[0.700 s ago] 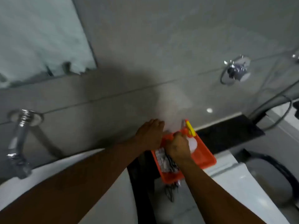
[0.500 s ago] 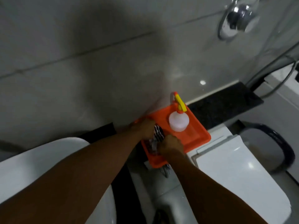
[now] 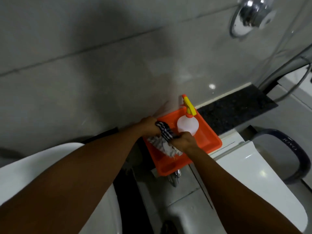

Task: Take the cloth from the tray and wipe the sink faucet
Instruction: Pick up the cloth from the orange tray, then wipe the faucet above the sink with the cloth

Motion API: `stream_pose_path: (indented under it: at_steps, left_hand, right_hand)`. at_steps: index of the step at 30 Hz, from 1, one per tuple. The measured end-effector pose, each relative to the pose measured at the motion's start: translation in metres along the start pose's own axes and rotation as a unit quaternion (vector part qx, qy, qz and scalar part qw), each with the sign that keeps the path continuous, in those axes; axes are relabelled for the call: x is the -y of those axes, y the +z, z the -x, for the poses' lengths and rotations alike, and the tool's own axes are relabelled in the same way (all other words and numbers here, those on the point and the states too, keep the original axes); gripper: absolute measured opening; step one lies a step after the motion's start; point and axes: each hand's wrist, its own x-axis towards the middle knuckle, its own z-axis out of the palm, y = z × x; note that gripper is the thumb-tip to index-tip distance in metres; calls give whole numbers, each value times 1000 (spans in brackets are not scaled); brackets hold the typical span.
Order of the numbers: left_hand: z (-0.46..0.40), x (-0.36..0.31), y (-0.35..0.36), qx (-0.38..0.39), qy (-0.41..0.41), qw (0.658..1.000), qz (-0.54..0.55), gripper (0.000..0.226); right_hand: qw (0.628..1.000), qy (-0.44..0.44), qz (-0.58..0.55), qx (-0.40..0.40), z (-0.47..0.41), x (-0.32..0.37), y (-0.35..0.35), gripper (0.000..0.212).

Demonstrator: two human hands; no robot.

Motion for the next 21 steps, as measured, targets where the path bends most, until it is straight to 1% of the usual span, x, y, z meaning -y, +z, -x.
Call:
stream_pose_path:
  at_steps: [1, 2, 4, 7, 9, 11, 14, 15, 16, 17, 19, 21]
  left_hand:
    - [14, 1, -12, -19, -4, 997, 70, 17]
    - [30, 2, -24, -43, -1, 990, 134, 10]
    - [71, 6, -52, -75, 7, 970, 230, 11]
    - [155, 15, -103, -93, 21, 940, 326, 36]
    - [212, 26, -132, -109, 31, 911, 397, 31]
    - [262, 41, -153, -138, 41, 887, 440, 38]
    - [334, 72, -179, -208, 40, 863, 459, 44]
    - [354, 83, -186, -234, 36, 859, 454, 45]
    - [373, 94, -191, -263, 29, 857, 442, 44]
    - [393, 107, -194, -291, 22, 857, 424, 40]
    - [423, 134, -199, -324, 12, 858, 398, 30]
    - [444, 156, -206, -351, -2, 852, 387, 30]
  right_hand:
    - [1000, -14, -26, -2, 11, 10, -9, 9]
    - [998, -25, -64, -1, 22, 22, -17, 13]
    - [988, -57, -140, 5, 52, 53, -31, 10]
    - [968, -143, -203, 43, 108, 119, -41, 20]
    - [954, -195, -220, 63, 146, 166, -41, 28]
    - [934, -239, -246, 99, 179, 205, -33, 34]
    - [899, -232, -313, 201, 222, 253, -8, 29]
    - [892, -233, -315, 228, 233, 267, 3, 29]
    - [892, -242, -296, 240, 244, 279, 16, 29]
    - [896, -255, -273, 241, 253, 290, 32, 29]
    - [901, -268, -254, 227, 265, 311, 64, 28]
    - [904, -255, -262, 223, 271, 328, 92, 28]
